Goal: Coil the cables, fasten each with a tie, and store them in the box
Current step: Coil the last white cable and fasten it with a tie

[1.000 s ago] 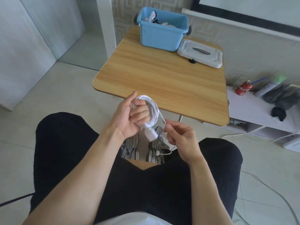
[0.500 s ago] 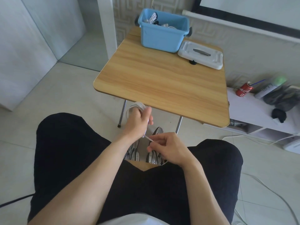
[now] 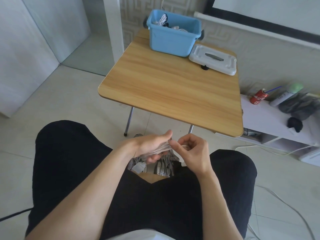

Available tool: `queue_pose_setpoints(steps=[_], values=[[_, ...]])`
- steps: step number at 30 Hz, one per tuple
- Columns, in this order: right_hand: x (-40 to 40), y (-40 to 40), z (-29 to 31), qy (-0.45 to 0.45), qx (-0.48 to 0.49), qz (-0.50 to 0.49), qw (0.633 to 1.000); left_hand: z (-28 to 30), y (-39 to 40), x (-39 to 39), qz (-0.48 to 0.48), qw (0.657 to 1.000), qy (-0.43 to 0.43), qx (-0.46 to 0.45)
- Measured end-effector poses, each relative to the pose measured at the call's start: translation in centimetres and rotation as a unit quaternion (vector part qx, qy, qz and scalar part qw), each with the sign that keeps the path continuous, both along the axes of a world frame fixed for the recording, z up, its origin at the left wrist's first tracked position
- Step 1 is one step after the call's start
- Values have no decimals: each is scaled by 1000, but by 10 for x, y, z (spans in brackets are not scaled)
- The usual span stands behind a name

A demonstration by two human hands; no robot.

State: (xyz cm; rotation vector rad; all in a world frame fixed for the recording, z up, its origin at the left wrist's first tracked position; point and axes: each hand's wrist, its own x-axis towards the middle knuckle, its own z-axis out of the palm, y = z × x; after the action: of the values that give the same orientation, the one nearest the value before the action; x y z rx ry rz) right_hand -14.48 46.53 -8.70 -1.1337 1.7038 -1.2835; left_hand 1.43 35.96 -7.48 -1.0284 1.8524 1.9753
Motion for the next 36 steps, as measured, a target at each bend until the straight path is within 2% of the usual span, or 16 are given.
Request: queue_pose_setpoints(steps=[4, 10, 13, 15, 18, 20, 22, 24, 28, 30, 32, 34, 36], values=[[2, -2, -2, -53, -46, 18, 997, 9, -4, 3, -30, 991, 89, 97], [4, -7, -5, -121, -77, -16, 990, 14, -13, 13, 32, 968, 195, 154], [5, -10, -7, -111, -67, -18, 991, 17, -16, 14, 104, 942, 253, 194], [5, -11, -11, -88, -52, -11, 995, 18, -15, 11, 167, 905, 319, 225], [3, -12, -19, -51, 9, 3, 999, 20, -17, 4, 288, 811, 420, 287], [3, -11, -22, -41, 64, 28, 997, 24, -20, 2, 372, 761, 449, 285], [4, -9, -20, -24, 104, 62, 992, 24, -23, 1, 458, 736, 436, 242], [8, -7, -14, 6, 121, 102, 987, 16, -25, 1, 515, 743, 394, 167], [16, -7, -2, 79, 145, 171, 971, -3, -26, -1, 511, 809, 280, -77], [20, -7, 3, 86, 149, 190, 967, -5, -23, 0, 461, 836, 220, -199], [25, -6, 8, 81, 130, 185, 971, -10, -20, 1, 369, 871, 166, -279], [28, -4, 15, 64, 77, 150, 984, -17, -18, 2, 247, 910, 109, -315], [26, -4, 21, 37, 34, 111, 993, -18, -15, 2, 167, 936, 72, -302]])
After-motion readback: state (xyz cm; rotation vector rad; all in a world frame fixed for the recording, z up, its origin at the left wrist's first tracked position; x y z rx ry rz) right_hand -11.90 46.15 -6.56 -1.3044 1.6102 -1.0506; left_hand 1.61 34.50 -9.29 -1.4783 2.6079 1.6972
